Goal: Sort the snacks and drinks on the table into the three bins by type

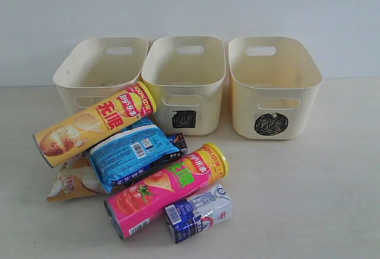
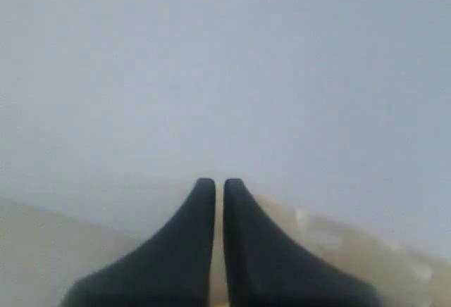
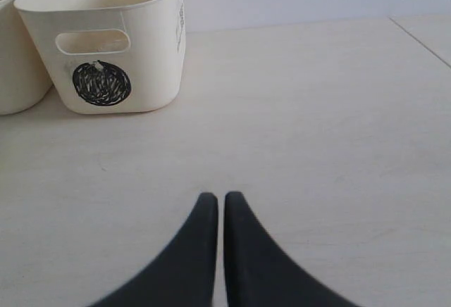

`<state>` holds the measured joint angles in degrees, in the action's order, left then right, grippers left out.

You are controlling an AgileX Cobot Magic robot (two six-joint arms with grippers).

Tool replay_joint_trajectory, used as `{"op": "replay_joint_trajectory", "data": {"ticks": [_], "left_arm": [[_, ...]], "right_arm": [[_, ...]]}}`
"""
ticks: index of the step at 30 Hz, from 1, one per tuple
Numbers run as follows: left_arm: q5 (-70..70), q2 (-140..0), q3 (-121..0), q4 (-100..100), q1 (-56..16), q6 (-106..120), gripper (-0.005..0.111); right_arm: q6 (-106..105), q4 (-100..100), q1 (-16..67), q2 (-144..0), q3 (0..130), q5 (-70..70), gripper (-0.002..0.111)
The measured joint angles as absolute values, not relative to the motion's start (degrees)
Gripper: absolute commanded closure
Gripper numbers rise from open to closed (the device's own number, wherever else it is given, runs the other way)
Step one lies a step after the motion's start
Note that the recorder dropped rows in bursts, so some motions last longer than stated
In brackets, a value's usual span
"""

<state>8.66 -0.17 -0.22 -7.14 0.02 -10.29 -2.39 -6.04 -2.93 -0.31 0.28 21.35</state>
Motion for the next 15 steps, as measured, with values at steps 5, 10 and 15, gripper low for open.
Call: {"op": "replay_joint_trajectory", "data": {"ticks": [5,10,15], "left_arm": [[17.8,-0.2,-0.6,-7.9,0.0,-22.0,0.102],[17.1,-1.7,-9.3,-5.5,0.0,-22.0,0.102],[8.8,-11.2,-24.2,5.5,0.0,-20.4,0.102]], "right_arm": [[-2.4,-6.0,-2.9,-0.3,0.3,21.3,0.107],[-2.4,-6.0,-2.9,-0.3,0.3,21.3,0.107],[-2.4,-6.0,-2.9,-0.3,0.3,21.3,0.107]]}}
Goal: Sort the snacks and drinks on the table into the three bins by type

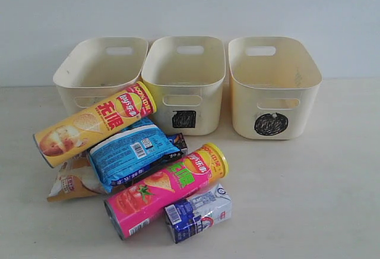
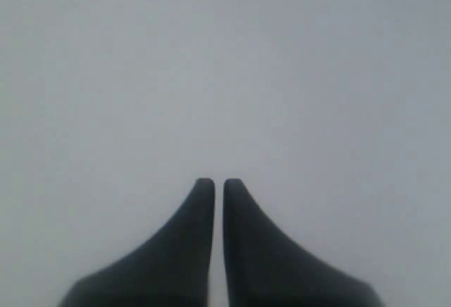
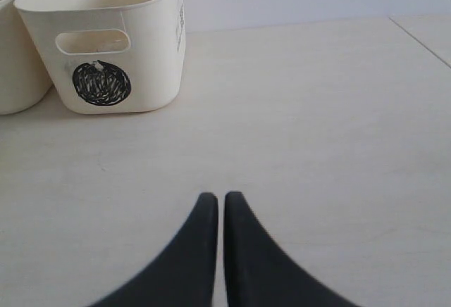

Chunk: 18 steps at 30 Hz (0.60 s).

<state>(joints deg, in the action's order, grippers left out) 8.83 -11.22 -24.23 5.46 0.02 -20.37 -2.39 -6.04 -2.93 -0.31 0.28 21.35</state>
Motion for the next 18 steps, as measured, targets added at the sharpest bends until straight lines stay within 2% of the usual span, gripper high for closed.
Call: {"op": "replay_joint_trajectory", "data": {"ticks": [5,10,18], "left_arm": [[-13.4,-25.7,-39.6,13.5,0.0,-16.9,0.102],[-33.7,-40.8,-50.8,7.9,0.0,-3.6,0.102],[-46.3,-55.8,-58.9,-10.3,0.0,13.0,0.102]], "right_arm": [[-2.4,-6.0,-2.9,-0.3,0.3,21.3,0.107],[-2.4,-6.0,-2.9,-0.3,0.3,21.3,0.107],[-2.4,-6.0,-2.9,-0.3,0.3,21.3,0.107]]}}
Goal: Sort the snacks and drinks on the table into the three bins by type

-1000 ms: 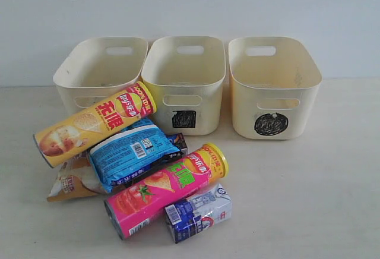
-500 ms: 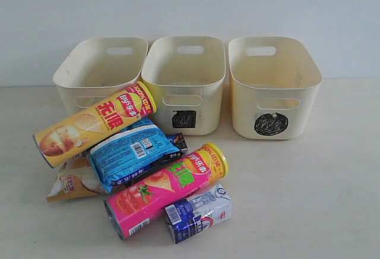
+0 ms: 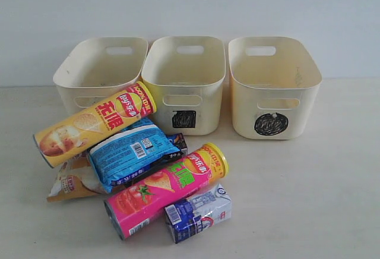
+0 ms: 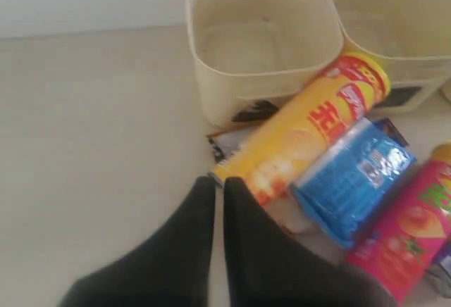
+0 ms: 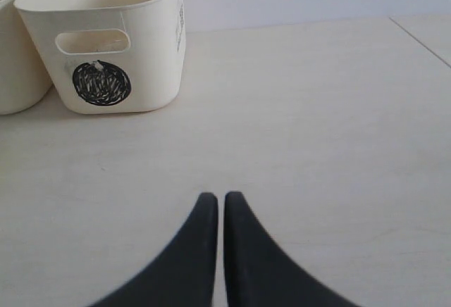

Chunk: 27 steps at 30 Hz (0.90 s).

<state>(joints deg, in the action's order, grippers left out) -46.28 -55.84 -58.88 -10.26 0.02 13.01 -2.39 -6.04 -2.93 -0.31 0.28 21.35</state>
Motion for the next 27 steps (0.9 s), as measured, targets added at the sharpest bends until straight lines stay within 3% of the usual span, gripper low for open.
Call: {"op": "replay_joint_trajectory", "data": {"ticks": [13,16,22,27], "left_arm": [[-57.9,-72.1,-63.8,-25.1,0.0,27.4,0.099],[-58.1,-74.7,-63.9,-26.0,0.0,30.9,0.083],[-57.0,-79.1,-63.9,-30.4,-0.1,38.4,0.034],[-51.7,-82.5,-63.9,-32.4,-2.9,46.4,0.015]], "right_arm": [[-2.4,-6.0,-2.9,-0.3,0.3,21.3,0.107],[-2.4,-6.0,-2.9,-0.3,0.3,21.3,0.107],[-2.4,-6.0,-2.9,-0.3,0.3,21.3,0.107],[-2.4,-6.0,-2.9,-0.3,0.3,21.3,0.107]]}}
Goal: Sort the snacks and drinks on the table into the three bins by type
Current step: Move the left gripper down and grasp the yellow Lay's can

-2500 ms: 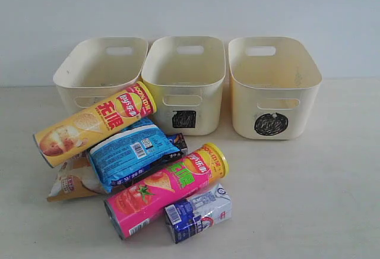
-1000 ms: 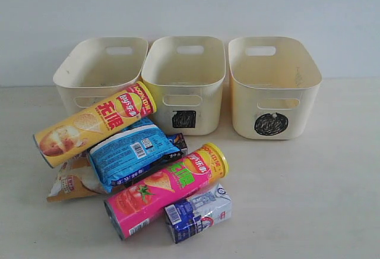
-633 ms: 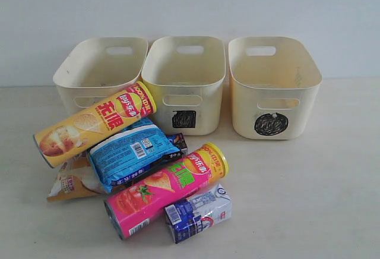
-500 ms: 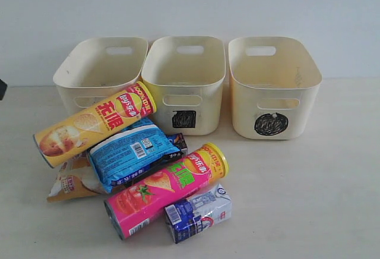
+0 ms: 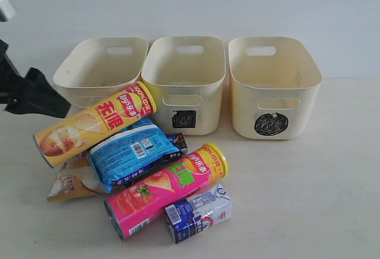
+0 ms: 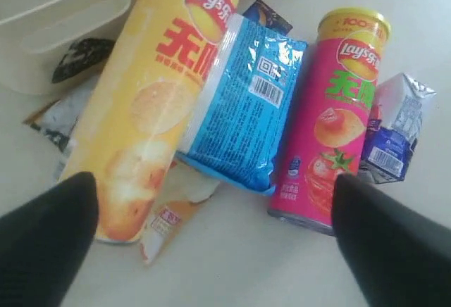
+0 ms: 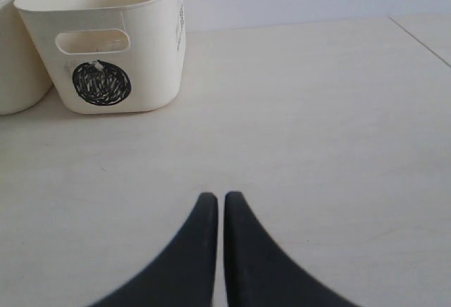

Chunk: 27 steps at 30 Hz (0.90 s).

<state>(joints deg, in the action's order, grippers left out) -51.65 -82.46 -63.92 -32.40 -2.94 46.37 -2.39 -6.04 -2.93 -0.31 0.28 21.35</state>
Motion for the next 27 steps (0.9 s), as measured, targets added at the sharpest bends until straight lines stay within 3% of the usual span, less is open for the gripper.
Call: {"op": "replay_joint_trajectory", "data": {"ticks": [7,22,25,27], "left_arm": [[-43.1,-88.2,-63.9,-32.3,-6.8,49.2,0.012],[-31.1,-99.3,-63.9,-31.9,-7.0,52.3,0.013],[-30.7,-100.8,-63.9,-32.1,-7.0,52.6,0.02],[-30.8,-101.5,-63.9,-32.1,-7.0,52.6,0.036]], "right_arm": [[-2.4,-6.0,-2.9,-0.3,0.3,21.3,0.107],[-2.4,-6.0,-2.9,-0.3,0.3,21.3,0.107],[-2.4,-6.0,-2.9,-0.3,0.3,21.3,0.107],[-2.4,-6.0,-2.9,-0.3,0.3,21.3,0.107]]}}
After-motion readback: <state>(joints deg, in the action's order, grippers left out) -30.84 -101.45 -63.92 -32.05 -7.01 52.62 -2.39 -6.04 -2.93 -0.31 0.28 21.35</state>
